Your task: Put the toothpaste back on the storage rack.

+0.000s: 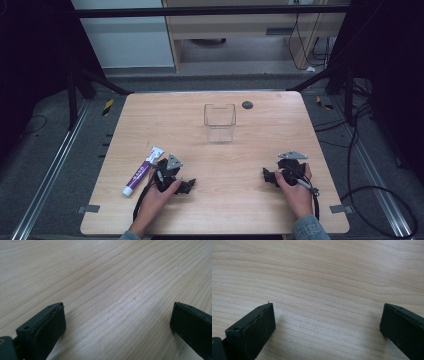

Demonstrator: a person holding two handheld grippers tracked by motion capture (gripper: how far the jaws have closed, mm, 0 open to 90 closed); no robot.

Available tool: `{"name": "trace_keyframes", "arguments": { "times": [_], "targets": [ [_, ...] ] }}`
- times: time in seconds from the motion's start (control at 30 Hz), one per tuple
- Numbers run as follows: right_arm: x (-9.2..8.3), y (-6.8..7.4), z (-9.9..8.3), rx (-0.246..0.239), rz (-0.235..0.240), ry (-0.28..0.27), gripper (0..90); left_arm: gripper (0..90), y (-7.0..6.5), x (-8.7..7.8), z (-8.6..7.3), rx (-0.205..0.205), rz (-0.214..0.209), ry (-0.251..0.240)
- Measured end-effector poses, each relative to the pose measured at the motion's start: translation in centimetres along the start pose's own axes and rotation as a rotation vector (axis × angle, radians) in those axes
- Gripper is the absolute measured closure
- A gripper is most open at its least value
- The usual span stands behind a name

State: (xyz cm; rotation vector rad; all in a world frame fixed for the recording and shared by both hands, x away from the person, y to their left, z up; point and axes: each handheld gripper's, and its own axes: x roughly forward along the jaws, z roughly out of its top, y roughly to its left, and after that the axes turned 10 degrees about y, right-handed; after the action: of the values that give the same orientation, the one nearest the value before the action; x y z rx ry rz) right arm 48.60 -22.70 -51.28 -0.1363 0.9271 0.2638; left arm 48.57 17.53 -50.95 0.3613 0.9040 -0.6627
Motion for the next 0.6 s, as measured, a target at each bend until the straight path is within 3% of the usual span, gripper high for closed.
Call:
{"name": "trace_keyframes", "arguments": {
  "times": [0.27,0.33,0.43,0.6],
  "targets": [
    [0.0,0.0,0.0,-0.001,0.001,-0.001,0.4,0.0,0.0,0.0,0.0,0.006,-0.005,0.001],
    [0.0,0.0,0.0,-0.003,0.003,0.0,0.4,0.0,0.2,0.0,0.0,0.027,-0.017,0.006],
    [0.0,0.0,0.0,-0.005,0.005,0.0,0.4,3.9,0.2,-0.4,0.2,0.036,-0.001,0.001],
    [0.0,-0.1,0.1,-0.009,0.01,0.002,0.4,3.9,0.6,-2.3,0.4,0.051,0.046,-0.066]
  ]
}}
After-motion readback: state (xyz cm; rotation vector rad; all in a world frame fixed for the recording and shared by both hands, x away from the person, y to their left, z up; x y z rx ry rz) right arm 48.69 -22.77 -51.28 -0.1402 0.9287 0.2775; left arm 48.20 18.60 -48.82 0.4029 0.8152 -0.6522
